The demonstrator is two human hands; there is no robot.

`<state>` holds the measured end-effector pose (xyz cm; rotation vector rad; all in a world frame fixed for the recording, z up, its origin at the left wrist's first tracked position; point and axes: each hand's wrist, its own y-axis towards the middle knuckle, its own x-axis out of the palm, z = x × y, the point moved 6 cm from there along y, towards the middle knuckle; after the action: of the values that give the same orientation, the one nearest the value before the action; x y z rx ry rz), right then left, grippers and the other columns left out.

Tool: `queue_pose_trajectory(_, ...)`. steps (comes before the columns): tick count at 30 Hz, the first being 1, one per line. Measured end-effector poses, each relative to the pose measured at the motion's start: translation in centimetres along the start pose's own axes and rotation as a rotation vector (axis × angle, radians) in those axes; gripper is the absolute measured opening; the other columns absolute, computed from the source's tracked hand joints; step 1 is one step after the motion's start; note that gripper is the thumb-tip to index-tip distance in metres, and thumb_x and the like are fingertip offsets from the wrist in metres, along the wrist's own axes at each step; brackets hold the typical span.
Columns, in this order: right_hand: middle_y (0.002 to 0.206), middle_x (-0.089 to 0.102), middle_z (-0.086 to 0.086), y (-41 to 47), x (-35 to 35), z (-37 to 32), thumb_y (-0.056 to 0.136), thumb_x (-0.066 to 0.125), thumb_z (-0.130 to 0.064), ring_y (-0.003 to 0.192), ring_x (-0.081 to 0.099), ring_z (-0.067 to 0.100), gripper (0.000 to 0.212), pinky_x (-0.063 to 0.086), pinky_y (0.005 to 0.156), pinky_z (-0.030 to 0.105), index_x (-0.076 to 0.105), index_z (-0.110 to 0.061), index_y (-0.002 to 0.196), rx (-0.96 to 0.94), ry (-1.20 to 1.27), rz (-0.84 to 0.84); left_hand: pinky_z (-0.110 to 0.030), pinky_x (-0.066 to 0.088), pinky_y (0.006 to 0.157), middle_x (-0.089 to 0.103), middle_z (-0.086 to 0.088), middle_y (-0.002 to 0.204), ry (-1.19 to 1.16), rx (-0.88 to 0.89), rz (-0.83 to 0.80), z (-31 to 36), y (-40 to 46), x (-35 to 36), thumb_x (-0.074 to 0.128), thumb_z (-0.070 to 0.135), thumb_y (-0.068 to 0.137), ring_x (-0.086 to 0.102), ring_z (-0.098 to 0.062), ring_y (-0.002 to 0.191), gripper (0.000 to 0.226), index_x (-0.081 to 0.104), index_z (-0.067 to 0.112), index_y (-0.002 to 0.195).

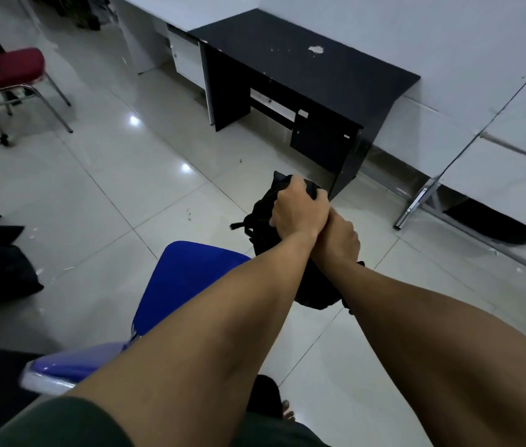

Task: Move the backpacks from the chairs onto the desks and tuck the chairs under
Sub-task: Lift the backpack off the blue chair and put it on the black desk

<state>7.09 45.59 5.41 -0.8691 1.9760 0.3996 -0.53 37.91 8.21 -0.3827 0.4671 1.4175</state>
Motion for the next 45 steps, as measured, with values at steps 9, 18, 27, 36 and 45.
queue_pose_trajectory(9, 0.083, 0.063, 0.001, 9.0, -1.4, 3.5, 0.09, 0.052, -0.023, 0.073, 0.055, 0.026, 0.017, 0.044, 0.067, 0.034, 0.059, -0.03, 0.104, 0.008, -0.028, -0.004, -0.035, 0.052, 0.071, 0.063, 0.004, 0.073, 0.125, 0.178, -0.119, 1.9, 6.9, 5.6, 0.043, 0.051, 0.093, 0.06, -0.019, 0.071, 0.034, 0.057, 0.023, 0.078)
queue_pose_trajectory(18, 0.095, 0.068, 0.004, 18.9, -1.0, 3.9, 0.089, 0.06, -0.028, 0.092, 0.064, 0.034, 0.021, 0.044, 0.072, 0.034, 0.065, -0.032, 0.109, -0.022, -0.035, -0.105, -0.042, 0.047, 0.093, 0.043, -0.012, 0.129, 0.524, 0.102, -0.414, 0.5, 19.2, 11.0, 0.056, 0.01, 0.085, 0.042, -0.03, 0.118, 0.045, 0.042, 0.019, 0.126)
queue_pose_trajectory(27, 0.095, 0.07, 0.0, 28.4, -4.6, 4.0, 0.091, 0.063, -0.032, 0.092, 0.063, 0.03, 0.02, 0.041, 0.069, 0.033, 0.066, -0.034, 0.111, -0.116, -0.005, -0.051, -0.046, 0.043, 0.097, 0.011, -0.017, 0.156, 0.715, 0.283, -0.517, 3.5, 26.8, 16.9, 0.06, 0.009, 0.089, 0.04, -0.038, 0.127, 0.09, 0.004, 0.037, 0.154)
queue_pose_trajectory(36, 0.09, 0.066, -0.009, 40.9, -9.5, 5.8, 0.085, 0.068, -0.028, 0.087, 0.062, 0.022, 0.024, 0.048, 0.073, 0.033, 0.065, -0.038, 0.107, -0.046, 0.191, 0.094, -0.043, 0.045, 0.081, 0.057, -0.002, 0.105, 0.483, 0.549, -0.304, 9.5, 34.1, 22.4, 0.054, 0.032, 0.095, 0.053, -0.03, 0.098, 0.02, 0.046, 0.024, 0.112)
queue_pose_trajectory(45, 0.094, 0.065, -0.003, 53.2, -16.5, 3.9, 0.09, 0.065, -0.038, 0.087, 0.062, 0.023, 0.024, 0.048, 0.077, 0.034, 0.054, -0.024, 0.106, 0.106, 0.444, 0.359, -0.039, 0.048, 0.068, 0.055, 0.002, 0.108, 0.229, 0.514, 0.08, 21.9, 40.2, 25.4, 0.053, 0.019, 0.094, 0.052, -0.021, 0.098, 0.023, 0.048, 0.02, 0.116)
